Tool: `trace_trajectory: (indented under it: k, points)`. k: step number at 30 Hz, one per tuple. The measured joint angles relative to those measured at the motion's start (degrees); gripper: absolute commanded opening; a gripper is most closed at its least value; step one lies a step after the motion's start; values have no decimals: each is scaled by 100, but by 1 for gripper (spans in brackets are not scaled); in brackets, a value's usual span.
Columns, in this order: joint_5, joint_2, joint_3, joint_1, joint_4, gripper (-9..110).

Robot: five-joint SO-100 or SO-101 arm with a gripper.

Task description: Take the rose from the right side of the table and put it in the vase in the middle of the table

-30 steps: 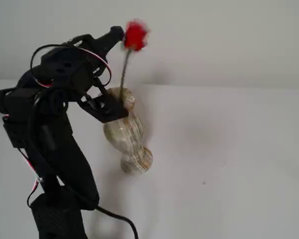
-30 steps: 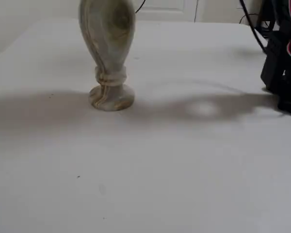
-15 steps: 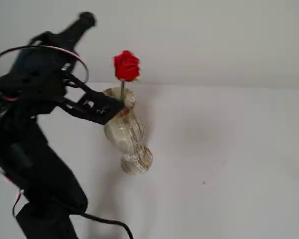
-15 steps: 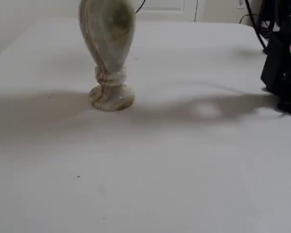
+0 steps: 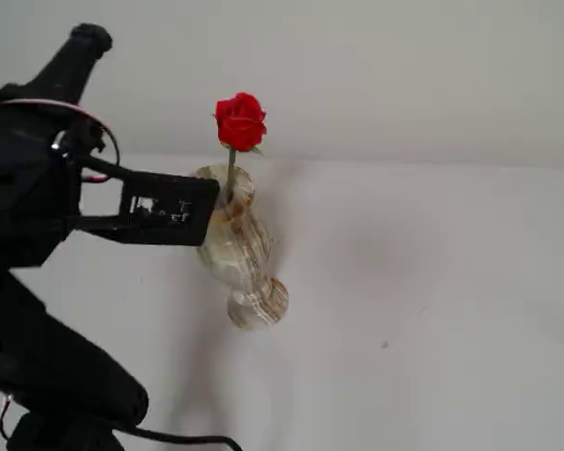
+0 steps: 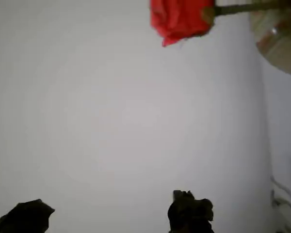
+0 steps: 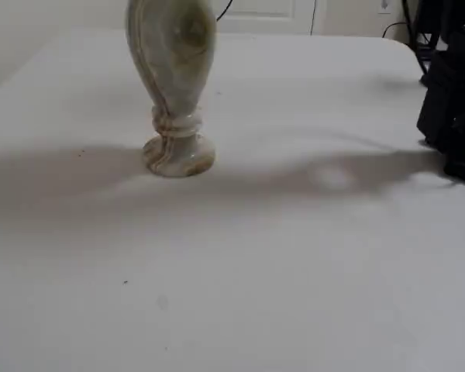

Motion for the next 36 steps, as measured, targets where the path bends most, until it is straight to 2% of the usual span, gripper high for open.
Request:
trace_trajectory:
  k: [7, 17, 24, 33, 36]
  points:
    - [-932, 272, 0, 202, 0, 29]
    - [-2813, 809, -9, 896, 0, 19]
    - [-3832, 1090, -62, 1608, 0, 0]
    - [-4509, 1644, 114, 1978, 9, 0]
    - [-4597, 2391, 967, 1960, 9, 0]
